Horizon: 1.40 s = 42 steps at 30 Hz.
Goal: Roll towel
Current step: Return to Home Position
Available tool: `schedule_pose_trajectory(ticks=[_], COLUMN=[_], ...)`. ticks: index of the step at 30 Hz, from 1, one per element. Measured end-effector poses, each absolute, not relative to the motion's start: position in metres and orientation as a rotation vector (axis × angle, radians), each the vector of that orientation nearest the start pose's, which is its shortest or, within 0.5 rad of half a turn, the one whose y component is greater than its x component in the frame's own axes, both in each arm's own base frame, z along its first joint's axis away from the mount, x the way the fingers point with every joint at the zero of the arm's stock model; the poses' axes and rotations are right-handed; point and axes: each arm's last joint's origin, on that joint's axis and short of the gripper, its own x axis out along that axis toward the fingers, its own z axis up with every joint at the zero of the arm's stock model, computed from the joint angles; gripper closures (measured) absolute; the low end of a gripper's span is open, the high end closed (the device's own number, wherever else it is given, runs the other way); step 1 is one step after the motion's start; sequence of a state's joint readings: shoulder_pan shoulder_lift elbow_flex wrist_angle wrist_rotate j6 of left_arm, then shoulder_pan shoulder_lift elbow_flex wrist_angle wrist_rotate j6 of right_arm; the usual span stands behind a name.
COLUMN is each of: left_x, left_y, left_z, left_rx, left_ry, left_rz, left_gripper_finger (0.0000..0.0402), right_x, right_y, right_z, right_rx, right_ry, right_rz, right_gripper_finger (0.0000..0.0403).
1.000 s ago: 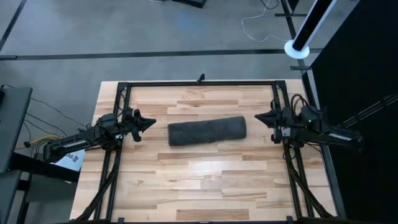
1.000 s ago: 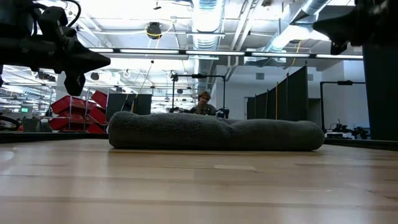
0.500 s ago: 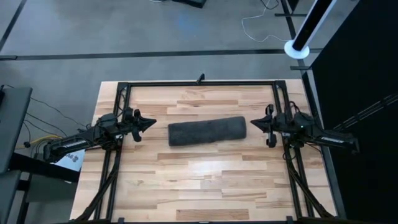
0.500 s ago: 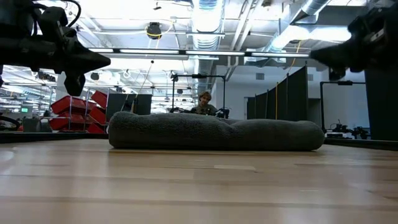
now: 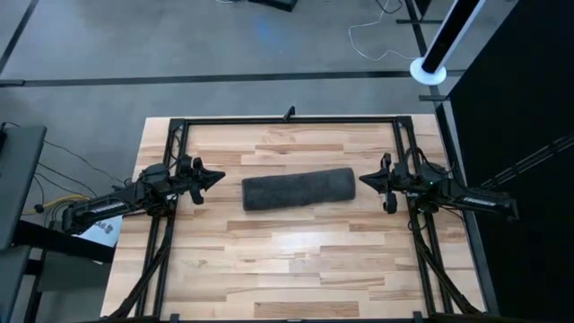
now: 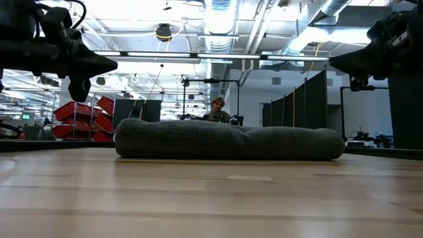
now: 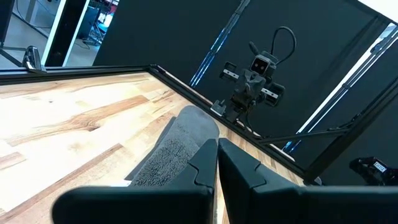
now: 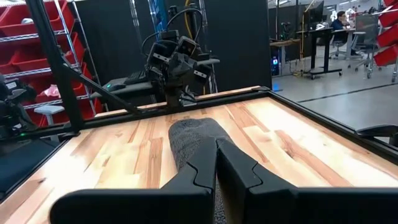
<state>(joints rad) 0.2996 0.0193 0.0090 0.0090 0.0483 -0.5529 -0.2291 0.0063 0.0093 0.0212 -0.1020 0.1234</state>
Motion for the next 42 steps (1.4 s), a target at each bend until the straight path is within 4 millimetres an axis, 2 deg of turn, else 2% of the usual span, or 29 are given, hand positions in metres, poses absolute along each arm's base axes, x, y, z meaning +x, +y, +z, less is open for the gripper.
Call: schedule_pose_trajectory(ticks=[20, 28, 30, 35, 40, 42], left_x=[0.094, 0.097, 0.097, 0.097, 0.097, 0.097], left_y=[0.027, 0.006, 0.000, -0.009, -0.007, -0.006], left_z=[0.166, 0.167, 0.167, 0.166, 0.166, 0.166], left_rx=[-0.550, -0.546, -0.476, -0.179, 0.077, 0.105], left_ry=[-0.070, -0.023, -0.007, 0.001, -0.009, -0.010], left_rz=[0.242, 0.029, -0.025, -0.094, -0.074, -0.058], left_gripper_finger=[0.0402, 0.0402, 0.0402, 0.0402, 0.0402, 0.0402], right_x=[0.095, 0.095, 0.095, 0.095, 0.095, 0.095], right_y=[-0.019, -0.019, -0.019, -0.019, -0.019, -0.019], right_z=[0.168, 0.168, 0.168, 0.168, 0.168, 0.168], right_rx=[0.119, 0.119, 0.119, 0.119, 0.119, 0.119], right_ry=[-0.032, -0.032, -0.032, -0.032, -0.032, -0.032], right_rz=[-0.125, -0.125, -0.124, -0.124, -0.125, -0.124], right_gripper_finger=[0.0403, 0.0403, 0.0403, 0.0403, 0.0403, 0.0403])
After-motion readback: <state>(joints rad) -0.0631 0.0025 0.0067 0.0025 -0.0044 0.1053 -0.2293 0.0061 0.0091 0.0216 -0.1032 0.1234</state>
